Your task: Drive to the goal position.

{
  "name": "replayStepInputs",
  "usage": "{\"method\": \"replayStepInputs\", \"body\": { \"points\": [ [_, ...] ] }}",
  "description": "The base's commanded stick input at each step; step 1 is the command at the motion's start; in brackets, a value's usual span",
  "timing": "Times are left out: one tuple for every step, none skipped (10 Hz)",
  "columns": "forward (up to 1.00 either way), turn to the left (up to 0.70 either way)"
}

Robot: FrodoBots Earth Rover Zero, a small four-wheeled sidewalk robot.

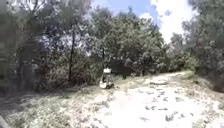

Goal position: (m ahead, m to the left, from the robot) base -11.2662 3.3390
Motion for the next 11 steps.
{"method": "replayStepInputs", "body": {
  "points": [
    [0.0, 0.7],
    [0.0, 0.7],
    [0.0, 0.7],
    [0.0, 0.7],
    [0.0, 0.7],
    [0.0, 0.7],
    [0.0, 0.7],
    [0.0, 0.7],
    [0.0, 0.7],
    [0.0, 0.7],
    [0.0, 0.7]
  ]
}}
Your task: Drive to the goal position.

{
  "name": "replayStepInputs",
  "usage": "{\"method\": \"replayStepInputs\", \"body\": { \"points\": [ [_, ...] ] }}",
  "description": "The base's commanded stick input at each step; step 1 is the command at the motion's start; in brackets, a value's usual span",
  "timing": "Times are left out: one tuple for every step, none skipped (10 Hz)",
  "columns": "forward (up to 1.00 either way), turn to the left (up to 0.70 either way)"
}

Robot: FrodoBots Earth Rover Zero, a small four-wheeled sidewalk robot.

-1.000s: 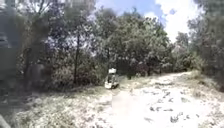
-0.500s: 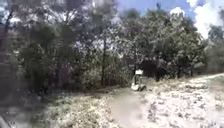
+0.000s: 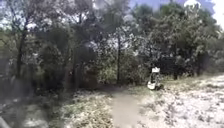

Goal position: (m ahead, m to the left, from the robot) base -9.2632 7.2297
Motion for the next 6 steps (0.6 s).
{"method": "replayStepInputs", "body": {
  "points": [
    [0.0, 0.7],
    [0.0, 0.7],
    [0.0, 0.7],
    [0.0, 0.7],
    [0.0, 0.7],
    [0.0, 0.7]
  ]
}}
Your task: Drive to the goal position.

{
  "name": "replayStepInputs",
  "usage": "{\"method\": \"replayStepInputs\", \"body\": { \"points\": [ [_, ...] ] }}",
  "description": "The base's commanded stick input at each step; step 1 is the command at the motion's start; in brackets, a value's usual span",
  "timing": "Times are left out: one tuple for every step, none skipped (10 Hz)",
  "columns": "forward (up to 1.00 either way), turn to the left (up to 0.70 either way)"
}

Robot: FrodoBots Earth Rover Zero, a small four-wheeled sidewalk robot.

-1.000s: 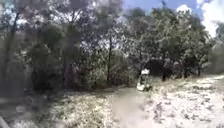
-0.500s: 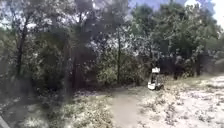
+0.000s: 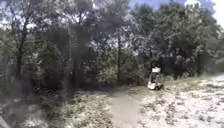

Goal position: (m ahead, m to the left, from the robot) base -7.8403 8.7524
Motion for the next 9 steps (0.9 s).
{"method": "replayStepInputs", "body": {
  "points": [
    [0.0, 0.7],
    [0.0, 0.7],
    [0.0, 0.7],
    [0.0, 0.7],
    [0.0, 0.7],
    [0.0, 0.7],
    [0.0, 0.7],
    [0.0, 0.7],
    [0.0, 0.7]
  ]
}}
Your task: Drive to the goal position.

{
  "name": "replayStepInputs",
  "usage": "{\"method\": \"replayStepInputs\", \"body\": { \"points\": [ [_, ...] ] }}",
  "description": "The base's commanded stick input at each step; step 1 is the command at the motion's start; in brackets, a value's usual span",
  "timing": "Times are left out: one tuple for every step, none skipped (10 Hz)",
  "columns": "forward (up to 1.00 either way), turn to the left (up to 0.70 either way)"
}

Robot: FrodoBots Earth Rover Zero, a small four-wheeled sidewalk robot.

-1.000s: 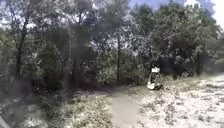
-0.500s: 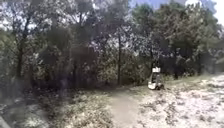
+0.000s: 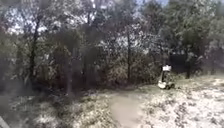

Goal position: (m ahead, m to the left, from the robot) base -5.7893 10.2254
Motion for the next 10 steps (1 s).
{"method": "replayStepInputs", "body": {
  "points": [
    [0.0, 0.7],
    [0.0, 0.7],
    [0.0, 0.7],
    [0.0, 0.7],
    [0.0, 0.7],
    [0.0, 0.7],
    [0.0, 0.7],
    [0.0, 0.7],
    [0.0, 0.7],
    [0.0, 0.7]
  ]
}}
